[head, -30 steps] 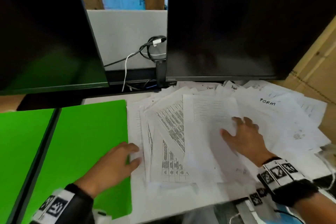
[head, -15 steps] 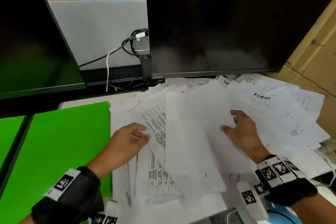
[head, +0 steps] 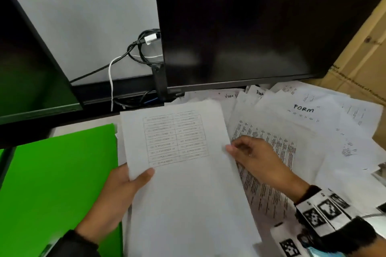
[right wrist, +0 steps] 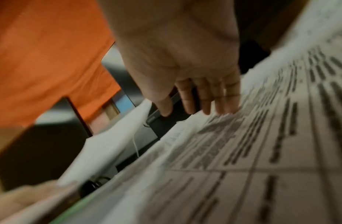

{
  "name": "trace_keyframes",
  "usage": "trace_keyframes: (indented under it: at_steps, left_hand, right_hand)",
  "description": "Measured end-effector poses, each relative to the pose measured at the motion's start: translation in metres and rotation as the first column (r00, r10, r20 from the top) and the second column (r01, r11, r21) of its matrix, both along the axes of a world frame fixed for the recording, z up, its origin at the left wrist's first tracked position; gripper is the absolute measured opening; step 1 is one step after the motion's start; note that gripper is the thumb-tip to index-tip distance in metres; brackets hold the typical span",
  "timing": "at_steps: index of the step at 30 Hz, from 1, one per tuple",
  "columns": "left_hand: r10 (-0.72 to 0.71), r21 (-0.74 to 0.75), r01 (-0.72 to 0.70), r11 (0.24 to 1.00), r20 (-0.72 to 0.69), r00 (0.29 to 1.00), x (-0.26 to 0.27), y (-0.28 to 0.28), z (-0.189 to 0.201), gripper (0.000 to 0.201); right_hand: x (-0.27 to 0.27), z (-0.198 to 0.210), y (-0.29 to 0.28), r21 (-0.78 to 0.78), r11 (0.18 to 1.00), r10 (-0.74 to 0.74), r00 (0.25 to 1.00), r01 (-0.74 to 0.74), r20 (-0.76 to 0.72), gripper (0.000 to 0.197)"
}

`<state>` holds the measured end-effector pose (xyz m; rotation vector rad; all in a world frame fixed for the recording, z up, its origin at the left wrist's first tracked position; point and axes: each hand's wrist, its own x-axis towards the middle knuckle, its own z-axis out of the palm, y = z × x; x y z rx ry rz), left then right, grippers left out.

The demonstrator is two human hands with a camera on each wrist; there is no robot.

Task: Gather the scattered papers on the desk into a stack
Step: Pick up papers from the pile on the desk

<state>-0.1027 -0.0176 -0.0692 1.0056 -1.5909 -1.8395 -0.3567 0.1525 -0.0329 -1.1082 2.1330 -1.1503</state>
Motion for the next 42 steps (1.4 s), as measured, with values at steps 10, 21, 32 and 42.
trace_keyframes:
  at_steps: [10, 21, 32, 42]
  left_hand:
    - [0.131, 0.036, -0.132, 0.991, 0.012, 0.991, 0.027, -0.008, -0.010, 0.022]
    - [0.078, -0.084, -0.078, 0.993, -0.001, 0.997, 0.020, 0.013, -0.003, 0.021]
    - [0.039, 0.000, -0.039, 0.999, -0.082, 0.996, 0.020, 0.014, -0.021, 0.088]
    - [0.054, 0.032, -0.048, 0.998, -0.243, 0.969, 0.024, 0.018, -0.011, 0.088]
  right_hand:
    - [-0.012, -0.013, -0.010, 0.510, 0.842, 0.083, 0.894, 0.174, -0.441, 0.091]
    - [-0.088, -0.009, 0.041, 0.577, 0.631, -0.252, 0.841, 0.518, -0.479, 0.118]
    - [-0.124, -0.014, 0.063, 0.184, 0.691, -0.683, 0.715, 0.699, -0.150, 0.084]
    - [-0.051, 0.061, 0.036, -0.232, 0.939, -0.254, 0.967, 0.255, 0.034, 0.011]
